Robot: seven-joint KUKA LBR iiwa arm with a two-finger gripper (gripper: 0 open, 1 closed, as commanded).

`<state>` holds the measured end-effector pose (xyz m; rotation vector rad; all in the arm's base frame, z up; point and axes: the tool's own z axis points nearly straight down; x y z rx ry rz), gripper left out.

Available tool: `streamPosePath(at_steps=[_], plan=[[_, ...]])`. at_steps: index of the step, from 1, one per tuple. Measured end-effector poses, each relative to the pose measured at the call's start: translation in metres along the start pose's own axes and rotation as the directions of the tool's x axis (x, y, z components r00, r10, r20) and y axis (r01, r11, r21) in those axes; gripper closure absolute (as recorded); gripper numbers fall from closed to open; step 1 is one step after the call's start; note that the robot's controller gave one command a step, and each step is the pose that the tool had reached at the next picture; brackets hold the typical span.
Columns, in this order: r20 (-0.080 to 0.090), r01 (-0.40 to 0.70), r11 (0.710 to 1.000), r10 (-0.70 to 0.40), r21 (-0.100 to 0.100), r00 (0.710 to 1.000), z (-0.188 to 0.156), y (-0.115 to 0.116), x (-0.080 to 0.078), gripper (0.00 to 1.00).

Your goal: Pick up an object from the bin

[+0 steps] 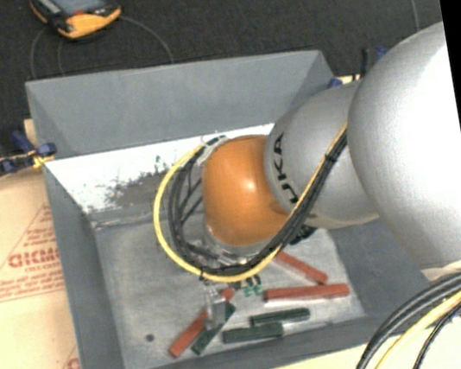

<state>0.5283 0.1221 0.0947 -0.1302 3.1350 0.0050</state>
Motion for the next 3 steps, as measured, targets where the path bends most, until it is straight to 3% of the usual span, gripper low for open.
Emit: streamPosePath(at_steps=[1,2,3], plan=[[0.000,-0.107,0.994,0.107,0.002,0.994,0.023,0.021,0.022,1.00],[0.000,-0.108,0.994,0.108,0.001,0.994,0.023,0.021,0.022,1.00],[0.007,-0.111,0.994,0.111,-0.001,0.994,-0.163,0.070,0.011,1.00]])
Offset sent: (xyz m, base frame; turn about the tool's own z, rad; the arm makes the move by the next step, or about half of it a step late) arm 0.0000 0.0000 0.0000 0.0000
